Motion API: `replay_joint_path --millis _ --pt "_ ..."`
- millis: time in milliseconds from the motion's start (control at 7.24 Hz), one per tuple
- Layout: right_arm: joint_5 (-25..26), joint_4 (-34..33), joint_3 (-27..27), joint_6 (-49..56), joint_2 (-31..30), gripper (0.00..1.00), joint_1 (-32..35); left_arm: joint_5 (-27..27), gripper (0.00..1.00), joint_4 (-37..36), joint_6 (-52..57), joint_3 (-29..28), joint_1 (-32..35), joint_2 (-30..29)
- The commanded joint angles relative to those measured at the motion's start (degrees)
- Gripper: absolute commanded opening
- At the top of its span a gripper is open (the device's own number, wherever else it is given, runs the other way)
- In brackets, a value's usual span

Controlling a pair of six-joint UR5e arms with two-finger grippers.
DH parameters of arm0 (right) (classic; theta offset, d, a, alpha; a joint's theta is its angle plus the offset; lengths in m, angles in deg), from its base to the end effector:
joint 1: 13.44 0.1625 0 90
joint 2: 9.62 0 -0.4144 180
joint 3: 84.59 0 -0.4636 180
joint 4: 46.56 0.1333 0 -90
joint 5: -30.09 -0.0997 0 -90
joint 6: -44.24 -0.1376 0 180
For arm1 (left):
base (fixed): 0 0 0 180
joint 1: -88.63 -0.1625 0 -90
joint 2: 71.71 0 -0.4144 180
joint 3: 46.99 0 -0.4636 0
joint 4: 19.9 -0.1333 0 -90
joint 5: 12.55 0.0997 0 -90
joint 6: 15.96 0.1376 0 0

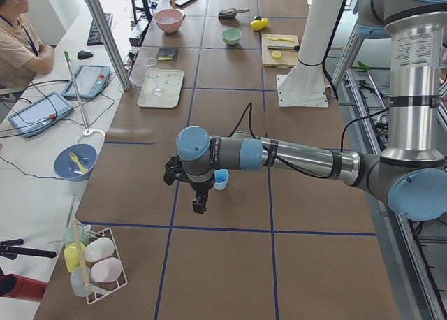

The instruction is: Pour ice into bowl

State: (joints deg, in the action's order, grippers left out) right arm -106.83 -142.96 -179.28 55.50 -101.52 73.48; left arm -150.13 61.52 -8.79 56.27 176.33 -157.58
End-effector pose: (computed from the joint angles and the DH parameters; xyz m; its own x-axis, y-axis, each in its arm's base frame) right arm 0.0036 -0.5439 0.6542 0.6609 -0.1855 0.7272 0.1862 0.9792 0.0806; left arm -0.0105 -0.5293 0.5941 0.6635 0.1586 -0.7312 -0.1239 0.9871 0.1017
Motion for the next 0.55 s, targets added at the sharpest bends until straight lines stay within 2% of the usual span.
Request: replay_joint_path --millis 0,415 --pt "0.08 2.36 0.74 -0.19 0.13 1.00 -0.79 0.03 1.00 -0.12 -0.05 -2.00 0.10 -0.26" --pt "-0.54 2.62 0.39 -0.45 0.14 1.00 -0.79 -0.67 1.00 -0.04 0.04 -2.27 0.02 0.62"
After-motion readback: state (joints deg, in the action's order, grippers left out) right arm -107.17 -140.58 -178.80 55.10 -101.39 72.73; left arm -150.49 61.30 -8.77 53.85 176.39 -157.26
